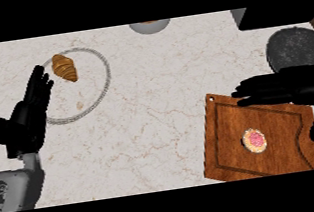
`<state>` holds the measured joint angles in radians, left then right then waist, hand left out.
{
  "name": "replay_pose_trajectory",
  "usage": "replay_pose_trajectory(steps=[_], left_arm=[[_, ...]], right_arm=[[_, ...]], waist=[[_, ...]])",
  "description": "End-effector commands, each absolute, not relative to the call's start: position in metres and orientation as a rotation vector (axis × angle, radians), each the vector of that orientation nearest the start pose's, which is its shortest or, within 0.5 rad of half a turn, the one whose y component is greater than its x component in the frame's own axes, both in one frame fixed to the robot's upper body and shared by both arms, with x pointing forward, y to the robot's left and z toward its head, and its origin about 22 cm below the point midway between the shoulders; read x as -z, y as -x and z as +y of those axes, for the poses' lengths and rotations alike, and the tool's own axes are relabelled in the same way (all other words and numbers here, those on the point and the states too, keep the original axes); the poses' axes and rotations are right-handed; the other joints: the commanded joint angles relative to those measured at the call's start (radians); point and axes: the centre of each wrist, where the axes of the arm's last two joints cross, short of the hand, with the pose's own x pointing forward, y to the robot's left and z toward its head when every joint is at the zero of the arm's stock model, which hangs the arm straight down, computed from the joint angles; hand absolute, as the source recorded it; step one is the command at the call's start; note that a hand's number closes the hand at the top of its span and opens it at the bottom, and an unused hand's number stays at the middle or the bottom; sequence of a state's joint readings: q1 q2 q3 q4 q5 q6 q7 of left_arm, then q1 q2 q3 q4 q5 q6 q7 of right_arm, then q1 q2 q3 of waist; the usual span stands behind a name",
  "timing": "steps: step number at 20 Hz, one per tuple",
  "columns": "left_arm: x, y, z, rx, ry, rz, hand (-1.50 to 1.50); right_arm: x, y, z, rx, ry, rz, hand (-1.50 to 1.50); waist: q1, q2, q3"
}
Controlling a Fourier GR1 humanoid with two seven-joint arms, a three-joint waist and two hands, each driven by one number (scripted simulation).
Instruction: Pick the cupcake from the cutting board and place it in the pan
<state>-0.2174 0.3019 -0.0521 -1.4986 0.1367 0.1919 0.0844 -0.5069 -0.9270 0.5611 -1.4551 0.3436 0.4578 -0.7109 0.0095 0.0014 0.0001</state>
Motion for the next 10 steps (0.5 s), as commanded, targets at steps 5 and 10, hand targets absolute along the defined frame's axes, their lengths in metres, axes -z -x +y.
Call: replay_pose_trajectory(steps=[5, 10], left_arm=[[-0.06, -0.302, 0.295, 0.048, -0.214, -1.628, 0.0], [-0.053, -0.294, 0.283, 0.057, -0.176, -1.608, 0.0]], right_arm=[[-0.099, -0.3, -0.282, -2.055, -0.273, -1.5, -1.5], [-0.101, -0.299, -0.259, -2.094, -0.219, -1.479, -1.5]], waist=[[-0.011, -0.001, 0.0], [-0.007, -0.002, 0.0]])
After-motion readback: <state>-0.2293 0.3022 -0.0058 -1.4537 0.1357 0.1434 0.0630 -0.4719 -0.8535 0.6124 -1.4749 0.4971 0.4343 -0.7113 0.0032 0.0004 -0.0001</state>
